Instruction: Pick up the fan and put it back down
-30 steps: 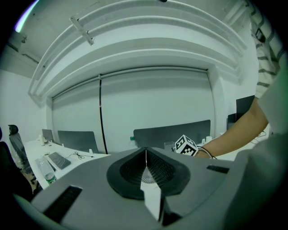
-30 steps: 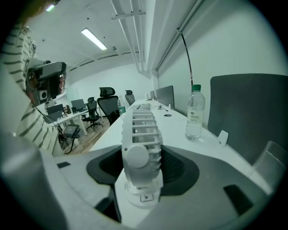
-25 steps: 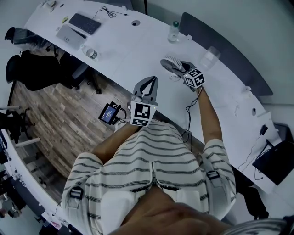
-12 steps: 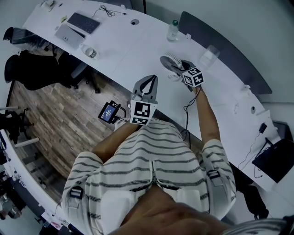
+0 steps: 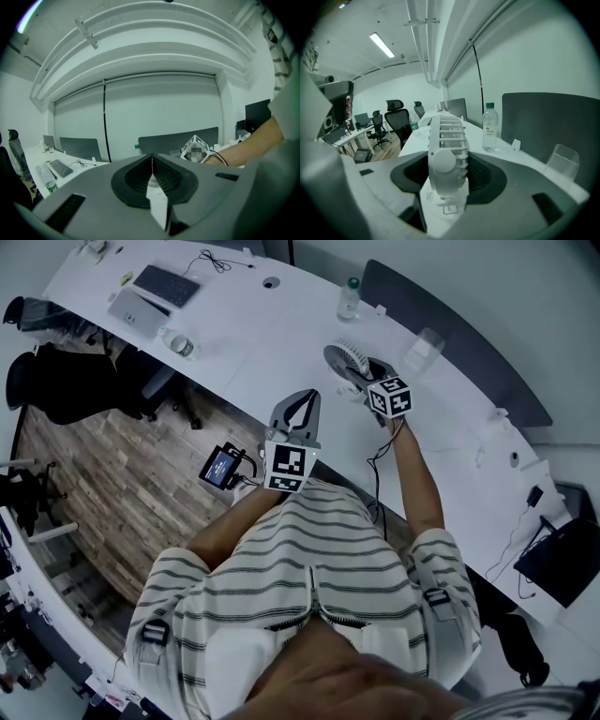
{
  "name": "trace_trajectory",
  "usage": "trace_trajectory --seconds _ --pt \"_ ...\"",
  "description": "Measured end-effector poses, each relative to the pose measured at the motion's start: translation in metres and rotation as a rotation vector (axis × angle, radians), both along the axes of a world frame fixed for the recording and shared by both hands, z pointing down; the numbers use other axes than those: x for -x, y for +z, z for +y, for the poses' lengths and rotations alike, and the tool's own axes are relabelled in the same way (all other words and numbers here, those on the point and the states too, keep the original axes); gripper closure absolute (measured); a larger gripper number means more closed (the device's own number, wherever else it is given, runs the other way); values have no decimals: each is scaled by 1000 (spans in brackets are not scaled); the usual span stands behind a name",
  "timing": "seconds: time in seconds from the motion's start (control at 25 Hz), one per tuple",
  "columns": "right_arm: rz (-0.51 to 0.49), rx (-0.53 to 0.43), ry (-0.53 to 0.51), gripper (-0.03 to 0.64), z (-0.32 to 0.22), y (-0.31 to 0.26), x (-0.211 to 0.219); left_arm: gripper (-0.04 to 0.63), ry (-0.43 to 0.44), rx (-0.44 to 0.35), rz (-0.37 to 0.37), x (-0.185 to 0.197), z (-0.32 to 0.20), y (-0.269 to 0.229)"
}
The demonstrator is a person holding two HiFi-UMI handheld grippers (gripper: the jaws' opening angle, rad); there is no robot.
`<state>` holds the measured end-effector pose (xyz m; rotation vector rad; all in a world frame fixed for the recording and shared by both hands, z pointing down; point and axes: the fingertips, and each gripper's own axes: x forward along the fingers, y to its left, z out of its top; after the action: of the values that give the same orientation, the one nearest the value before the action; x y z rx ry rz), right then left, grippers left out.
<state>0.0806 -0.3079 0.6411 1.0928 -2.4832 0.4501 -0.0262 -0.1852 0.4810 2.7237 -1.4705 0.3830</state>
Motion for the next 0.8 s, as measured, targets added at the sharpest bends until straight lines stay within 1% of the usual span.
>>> trace_trajectory --seconds 0.2,0.4,0.8 --pt "-4 -13 74 388 6 -8 -2 588 1 3 7 -1 1 0" --pt "-57 -26 161 388 12 -29 -3 588 1 11 17 -3 1 0" --pt "-124 -87 251 388 28 -75 2 588 -9 14 32 -6 0 -1"
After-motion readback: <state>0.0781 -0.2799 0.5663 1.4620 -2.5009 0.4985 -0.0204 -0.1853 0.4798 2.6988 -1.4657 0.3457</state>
